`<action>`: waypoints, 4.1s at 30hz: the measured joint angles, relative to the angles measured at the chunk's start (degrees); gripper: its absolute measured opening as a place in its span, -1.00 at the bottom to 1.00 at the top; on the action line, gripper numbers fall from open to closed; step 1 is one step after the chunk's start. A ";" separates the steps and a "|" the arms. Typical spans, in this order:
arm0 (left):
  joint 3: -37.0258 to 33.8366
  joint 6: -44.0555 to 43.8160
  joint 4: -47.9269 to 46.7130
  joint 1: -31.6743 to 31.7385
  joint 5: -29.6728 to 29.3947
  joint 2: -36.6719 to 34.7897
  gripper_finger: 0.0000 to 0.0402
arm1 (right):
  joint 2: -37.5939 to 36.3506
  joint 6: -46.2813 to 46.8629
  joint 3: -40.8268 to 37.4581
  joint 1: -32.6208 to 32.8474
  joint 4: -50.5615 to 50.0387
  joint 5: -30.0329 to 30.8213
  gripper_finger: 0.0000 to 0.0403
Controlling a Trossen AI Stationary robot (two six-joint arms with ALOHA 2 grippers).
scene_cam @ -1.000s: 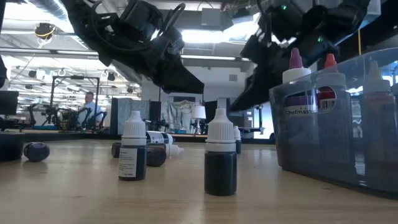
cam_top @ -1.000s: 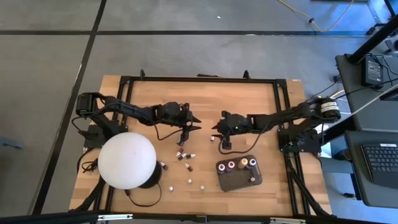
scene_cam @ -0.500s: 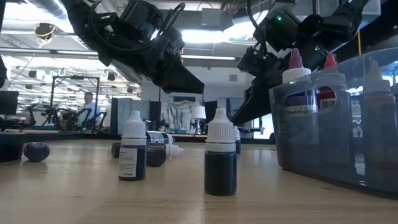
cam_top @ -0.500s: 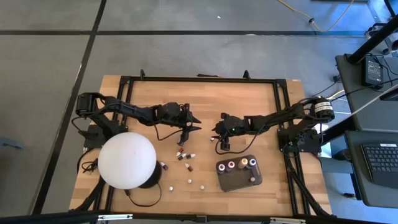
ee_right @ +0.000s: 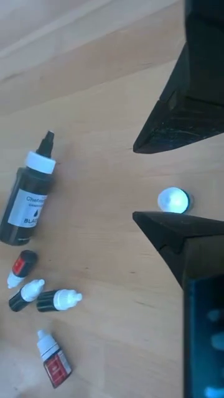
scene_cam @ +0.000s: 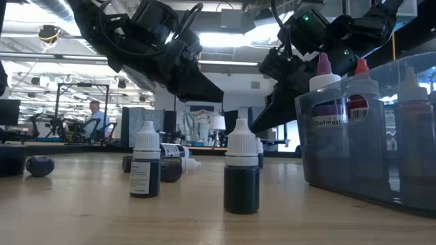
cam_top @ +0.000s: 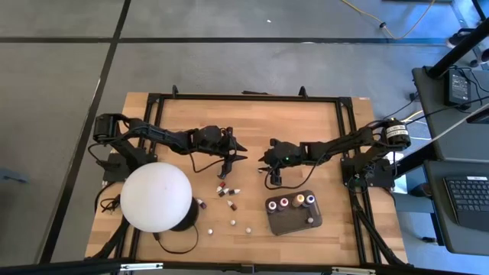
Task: Pick & Place food coloring
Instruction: Put the small black food coloring bottle into the bin
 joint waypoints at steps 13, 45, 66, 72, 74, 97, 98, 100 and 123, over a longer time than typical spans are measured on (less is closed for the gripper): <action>-0.02 0.00 0.00 0.00 0.00 0.00 -0.30 | 0.16 -0.08 0.86 0.57 -5.90 -2.84 -0.18; -0.04 0.00 -3.00 -0.39 0.04 0.04 -0.31 | 11.45 -10.49 23.74 0.33 -37.84 -0.94 -0.18; -0.04 0.00 -3.02 -0.39 0.02 0.04 -0.33 | 11.37 -12.38 23.73 0.77 -38.25 -0.24 -0.70; -0.04 0.00 -3.03 -0.39 0.02 0.04 -0.32 | 10.11 -10.65 30.07 3.23 -50.24 0.25 -0.70; -0.04 0.00 -3.04 -0.39 0.02 0.04 -0.33 | 8.17 -9.05 32.81 4.80 -54.86 2.12 -0.70; -0.02 0.00 -3.01 -0.37 -0.13 0.04 -0.34 | -1.84 46.13 37.75 43.03 -78.07 15.60 -0.70; -0.02 0.00 -3.00 -0.37 -0.13 0.04 -0.34 | -0.31 47.47 37.74 43.69 -78.06 15.80 -0.70; -0.02 0.00 -3.04 -0.39 -0.13 0.04 -0.33 | 2.73 50.12 37.73 44.68 -78.12 15.86 -0.70; -0.02 -3.17 -3.04 -0.39 0.02 0.02 -0.34 | 13.92 58.63 37.55 45.81 -73.84 13.57 -0.65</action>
